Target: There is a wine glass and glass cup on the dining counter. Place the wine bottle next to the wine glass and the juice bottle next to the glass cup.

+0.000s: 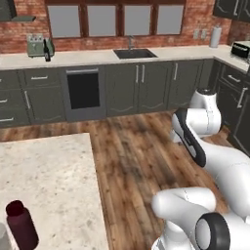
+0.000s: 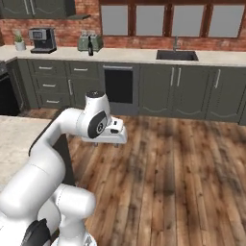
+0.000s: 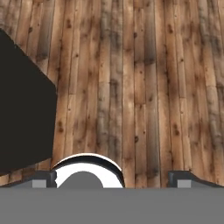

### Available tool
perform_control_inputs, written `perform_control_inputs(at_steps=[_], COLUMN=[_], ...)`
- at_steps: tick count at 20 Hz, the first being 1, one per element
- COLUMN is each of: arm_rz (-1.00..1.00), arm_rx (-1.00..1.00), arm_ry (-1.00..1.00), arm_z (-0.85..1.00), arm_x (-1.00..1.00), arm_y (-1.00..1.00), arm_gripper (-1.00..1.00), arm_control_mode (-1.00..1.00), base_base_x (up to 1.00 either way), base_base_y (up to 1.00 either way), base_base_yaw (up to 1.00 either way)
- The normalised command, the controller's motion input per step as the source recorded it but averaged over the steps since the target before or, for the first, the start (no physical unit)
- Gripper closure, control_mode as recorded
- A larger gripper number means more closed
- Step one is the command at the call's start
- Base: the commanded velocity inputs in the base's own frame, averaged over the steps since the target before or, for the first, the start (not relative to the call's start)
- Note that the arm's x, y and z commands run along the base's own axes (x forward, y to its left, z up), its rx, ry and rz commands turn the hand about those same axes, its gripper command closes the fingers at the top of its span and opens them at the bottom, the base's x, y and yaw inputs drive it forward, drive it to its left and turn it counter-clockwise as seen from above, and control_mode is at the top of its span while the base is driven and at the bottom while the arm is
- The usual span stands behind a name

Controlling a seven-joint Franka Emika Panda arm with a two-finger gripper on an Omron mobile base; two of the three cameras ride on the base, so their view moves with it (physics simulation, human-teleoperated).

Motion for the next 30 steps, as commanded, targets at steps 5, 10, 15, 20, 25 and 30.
perform_control_inputs(at_steps=[5,10,15,20,25,30], arm_rz=[0.0,0.0,0.0,0.0,0.0,0.0], arm_rx=[0.0,0.0,0.0,0.0,0.0,0.0], arm_ry=[0.0,0.0,0.0,0.0,0.0,0.0], arm_z=[0.0,0.0,0.0,0.0,0.0,0.0], arm_x=[0.0,0.0,0.0,0.0,0.0,0.0], arm_y=[0.0,0.0,0.0,0.0,0.0,0.0], arm_gripper=[-1.0,-1.0,-1.0,-1.0,-1.0,-1.0], arm_control_mode=[1.0,1.0,1.0,1.0,1.0,1.0], base_base_x=[0.94,0.94,0.94,0.94,0.94,0.94], base_base_y=[-0.03,-0.03,-0.03,-0.01,-0.01,-0.01], base_base_yaw=[0.0,0.0,0.0,0.0,0.0,0.0])
